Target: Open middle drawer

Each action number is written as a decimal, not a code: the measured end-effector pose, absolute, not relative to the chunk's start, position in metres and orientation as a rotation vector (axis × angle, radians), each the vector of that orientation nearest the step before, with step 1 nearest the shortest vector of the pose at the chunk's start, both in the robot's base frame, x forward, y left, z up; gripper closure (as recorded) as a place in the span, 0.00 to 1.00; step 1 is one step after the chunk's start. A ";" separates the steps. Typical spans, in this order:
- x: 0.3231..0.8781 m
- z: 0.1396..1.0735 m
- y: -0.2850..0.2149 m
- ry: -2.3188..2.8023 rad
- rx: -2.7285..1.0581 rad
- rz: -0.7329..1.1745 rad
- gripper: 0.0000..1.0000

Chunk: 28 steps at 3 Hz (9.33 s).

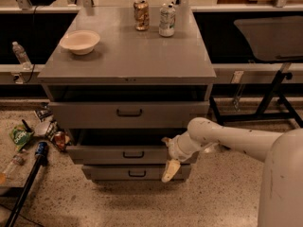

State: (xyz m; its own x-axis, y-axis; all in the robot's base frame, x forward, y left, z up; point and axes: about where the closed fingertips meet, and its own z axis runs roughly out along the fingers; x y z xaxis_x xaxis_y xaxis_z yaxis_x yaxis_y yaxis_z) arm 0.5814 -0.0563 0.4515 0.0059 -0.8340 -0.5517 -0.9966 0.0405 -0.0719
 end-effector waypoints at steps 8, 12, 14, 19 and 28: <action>0.541 0.437 -0.063 2.104 -1.876 0.699 0.55; 0.559 0.475 -0.065 2.047 -1.862 0.561 0.19; 0.582 0.475 -0.090 2.051 -1.819 0.413 0.65; 0.594 0.396 -0.083 1.978 -1.811 0.355 1.00; 0.556 0.492 -0.090 1.871 -1.584 0.504 1.00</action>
Offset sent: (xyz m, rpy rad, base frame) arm 0.0410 -0.0166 -0.0215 -0.0866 -0.0237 0.0371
